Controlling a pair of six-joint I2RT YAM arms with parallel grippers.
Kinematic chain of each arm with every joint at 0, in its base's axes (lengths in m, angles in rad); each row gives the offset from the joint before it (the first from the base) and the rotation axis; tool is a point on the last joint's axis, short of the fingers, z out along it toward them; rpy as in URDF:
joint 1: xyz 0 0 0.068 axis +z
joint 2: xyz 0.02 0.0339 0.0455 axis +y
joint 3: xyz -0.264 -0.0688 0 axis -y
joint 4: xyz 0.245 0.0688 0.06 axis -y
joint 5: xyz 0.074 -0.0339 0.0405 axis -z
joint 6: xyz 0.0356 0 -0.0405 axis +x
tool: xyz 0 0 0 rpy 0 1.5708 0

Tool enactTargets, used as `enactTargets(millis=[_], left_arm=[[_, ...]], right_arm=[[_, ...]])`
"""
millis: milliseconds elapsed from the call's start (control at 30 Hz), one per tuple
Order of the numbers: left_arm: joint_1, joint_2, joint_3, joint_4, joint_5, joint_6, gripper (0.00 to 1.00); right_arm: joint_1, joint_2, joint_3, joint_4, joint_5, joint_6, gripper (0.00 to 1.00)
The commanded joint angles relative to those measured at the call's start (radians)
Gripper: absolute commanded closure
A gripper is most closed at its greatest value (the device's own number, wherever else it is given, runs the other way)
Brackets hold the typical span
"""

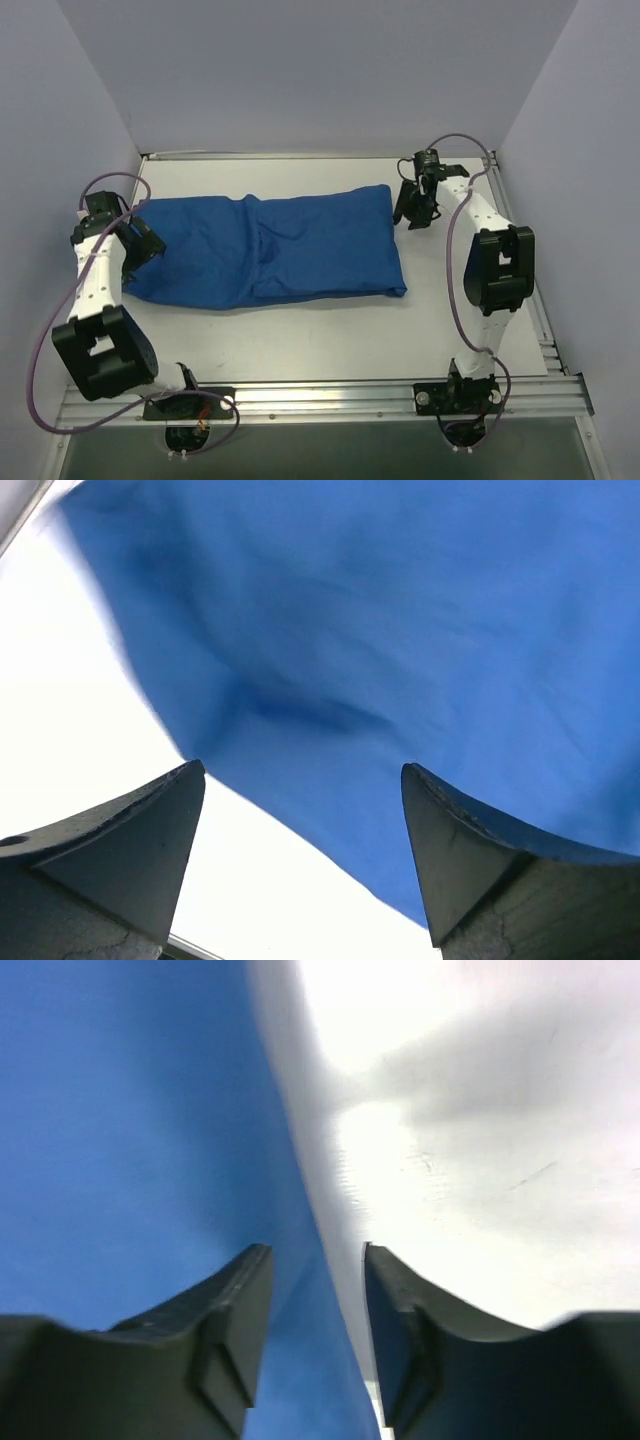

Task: Open and lay out the surgical kit
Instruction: Open the surgical kit at the center of the board.

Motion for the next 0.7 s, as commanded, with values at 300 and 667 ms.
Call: enactTargets(millis=[300, 667], left_arm=[[-0.19, -0.187, -0.015, -0.056, 0.078, -0.078, 0.18], [-0.182, 0.007, -0.166, 0.087, 0.336, -0.109, 0.53]], right_arm=[[0.575, -0.016, 0.313, -0.124, 0.103, -0.279, 0.45], [0.883, 0.199, 0.527, -0.131, 0.207, -0.368, 0.55]])
